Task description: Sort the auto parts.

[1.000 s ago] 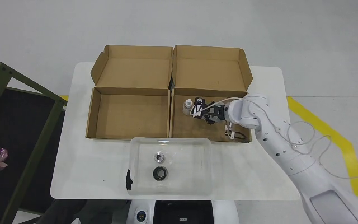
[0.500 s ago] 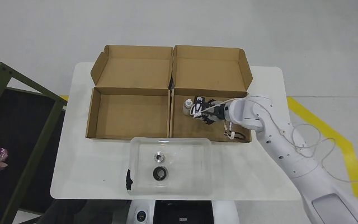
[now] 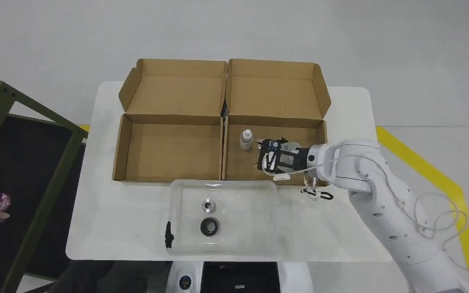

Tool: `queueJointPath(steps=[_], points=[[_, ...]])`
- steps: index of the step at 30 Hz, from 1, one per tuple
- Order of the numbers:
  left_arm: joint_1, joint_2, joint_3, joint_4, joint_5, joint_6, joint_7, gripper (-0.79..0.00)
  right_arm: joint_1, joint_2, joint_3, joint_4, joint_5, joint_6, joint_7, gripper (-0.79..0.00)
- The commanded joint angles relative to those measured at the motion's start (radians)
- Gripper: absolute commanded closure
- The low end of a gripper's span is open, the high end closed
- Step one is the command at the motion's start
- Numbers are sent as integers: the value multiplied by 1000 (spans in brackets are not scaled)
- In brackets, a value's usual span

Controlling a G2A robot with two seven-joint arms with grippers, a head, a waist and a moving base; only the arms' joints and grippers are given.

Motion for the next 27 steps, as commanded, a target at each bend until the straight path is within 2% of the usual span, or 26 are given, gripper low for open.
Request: queueJointPath(steps=[1,5,14,27], points=[[0,0,0,0,0,0,0,-785,-20,4,7,-35,1,-4,-6,-382],[0,0,0,0,0,0,0,-785,-53,7,-11,-86,-2,-17,-15,-372],[0,0,0,0,0,0,0,-785,-53,-13,-161,-111,-41,-31,-52,-348],[0,0,0,0,0,0,0,-785,46,-69,-362,-1,-96,-11,-104,-345]])
